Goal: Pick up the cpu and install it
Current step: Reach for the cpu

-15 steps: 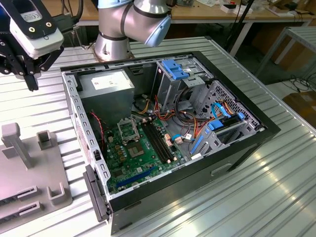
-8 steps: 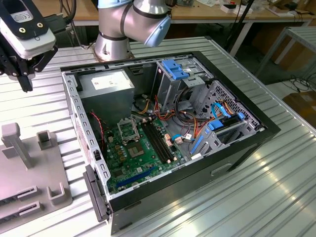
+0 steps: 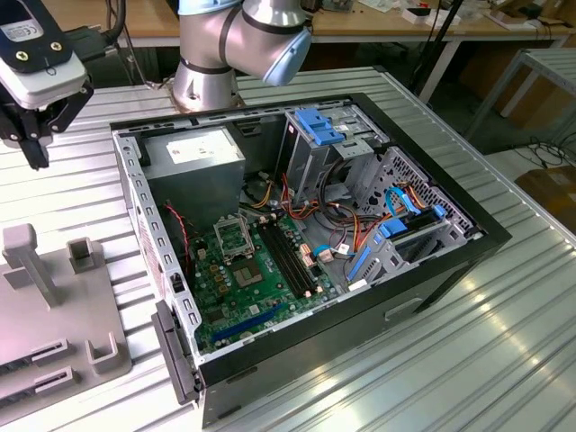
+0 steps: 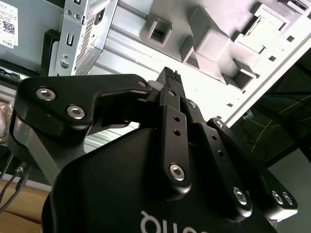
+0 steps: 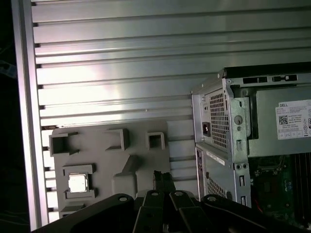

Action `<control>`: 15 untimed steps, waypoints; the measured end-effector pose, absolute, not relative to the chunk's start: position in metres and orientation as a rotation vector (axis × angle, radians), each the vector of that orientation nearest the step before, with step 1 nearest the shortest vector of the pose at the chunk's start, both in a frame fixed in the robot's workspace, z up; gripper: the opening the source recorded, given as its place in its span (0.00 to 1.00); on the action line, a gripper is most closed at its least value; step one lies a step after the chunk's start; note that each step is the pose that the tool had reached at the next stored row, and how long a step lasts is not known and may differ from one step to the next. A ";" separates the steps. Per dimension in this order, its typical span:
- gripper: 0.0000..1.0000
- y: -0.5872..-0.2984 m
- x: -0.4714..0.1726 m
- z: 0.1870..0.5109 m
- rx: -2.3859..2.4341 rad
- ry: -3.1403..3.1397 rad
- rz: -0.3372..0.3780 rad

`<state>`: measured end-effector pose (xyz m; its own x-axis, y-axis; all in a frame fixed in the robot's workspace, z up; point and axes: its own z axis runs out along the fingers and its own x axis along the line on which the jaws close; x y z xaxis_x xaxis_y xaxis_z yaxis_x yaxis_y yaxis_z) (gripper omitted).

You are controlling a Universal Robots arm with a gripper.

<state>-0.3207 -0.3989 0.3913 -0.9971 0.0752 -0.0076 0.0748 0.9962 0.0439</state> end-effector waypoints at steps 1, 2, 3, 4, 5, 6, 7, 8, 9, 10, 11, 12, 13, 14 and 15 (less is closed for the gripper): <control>0.11 -0.399 -0.322 0.391 0.118 3.130 0.068; 0.11 -0.399 -0.323 0.391 0.118 3.130 0.068; 0.11 -0.399 -0.324 0.391 0.118 3.130 0.068; 0.11 -0.399 -0.325 0.391 0.118 3.130 0.068; 0.11 -0.399 -0.326 0.391 0.118 3.130 0.068; 0.11 -0.399 -0.327 0.391 0.118 3.130 0.068; 0.11 -0.399 -0.328 0.391 0.118 3.130 0.068; 0.11 -0.399 -0.329 0.391 0.118 3.131 0.068; 0.11 -0.399 -0.330 0.391 0.118 3.131 0.068; 0.11 -0.399 -0.332 0.391 0.118 3.131 0.068; 0.11 -0.399 -0.333 0.391 0.118 3.131 0.068; 0.11 -0.399 -0.334 0.391 0.118 3.131 0.068; 0.11 -0.399 -0.336 0.391 0.118 3.131 0.068; 0.11 -0.399 -0.337 0.391 0.118 3.131 0.068; 0.11 -0.399 -0.338 0.391 0.118 3.132 0.068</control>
<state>-0.3379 -0.3989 0.3911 -0.9972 0.0752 -0.0054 0.0749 0.9962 0.0438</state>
